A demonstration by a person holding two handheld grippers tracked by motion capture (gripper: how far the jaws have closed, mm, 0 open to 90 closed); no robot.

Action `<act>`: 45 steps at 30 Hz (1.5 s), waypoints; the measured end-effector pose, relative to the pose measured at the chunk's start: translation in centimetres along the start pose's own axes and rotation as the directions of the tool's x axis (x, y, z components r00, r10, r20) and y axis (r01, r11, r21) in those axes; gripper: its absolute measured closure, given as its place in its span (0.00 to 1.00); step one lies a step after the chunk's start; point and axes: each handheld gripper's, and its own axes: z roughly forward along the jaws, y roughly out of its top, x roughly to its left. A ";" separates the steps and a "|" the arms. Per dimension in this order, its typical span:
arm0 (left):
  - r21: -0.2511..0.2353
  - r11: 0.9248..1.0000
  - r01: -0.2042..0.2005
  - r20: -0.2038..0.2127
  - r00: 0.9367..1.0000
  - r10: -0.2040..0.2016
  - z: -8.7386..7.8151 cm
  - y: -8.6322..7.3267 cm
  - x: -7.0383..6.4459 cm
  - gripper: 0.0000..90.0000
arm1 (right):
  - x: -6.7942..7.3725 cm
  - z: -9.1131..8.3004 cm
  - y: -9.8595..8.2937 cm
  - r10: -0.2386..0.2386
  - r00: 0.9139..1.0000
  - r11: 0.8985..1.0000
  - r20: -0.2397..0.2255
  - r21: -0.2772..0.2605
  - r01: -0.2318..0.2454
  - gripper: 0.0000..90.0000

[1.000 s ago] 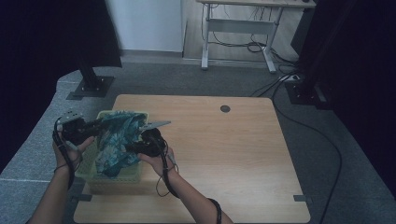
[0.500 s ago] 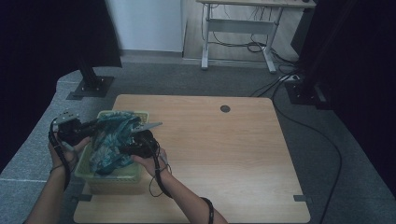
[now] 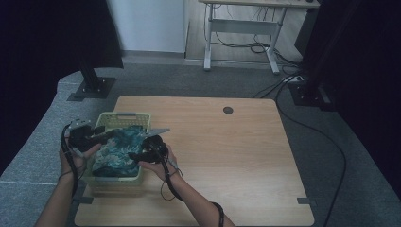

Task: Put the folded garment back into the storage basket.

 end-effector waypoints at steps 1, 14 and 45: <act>-0.001 1.000 0.001 0.009 1.000 -0.001 0.0 -0.1 -0.4 0.52 | 0.0 -0.5 -0.1 0.000 1.000 1.000 -0.008 -0.005 0.000 0.38; 0.011 1.000 -0.016 0.049 0.999 0.016 0.4 -0.9 -6.0 0.45 | -0.1 -7.7 -1.9 -0.093 0.995 0.996 -0.018 -0.012 0.093 0.37; -0.014 0.994 -0.110 0.171 0.979 0.111 1.8 -4.7 -16.5 0.44 | -6.1 -19.8 -12.4 -0.074 0.989 0.992 0.129 -0.095 0.087 0.41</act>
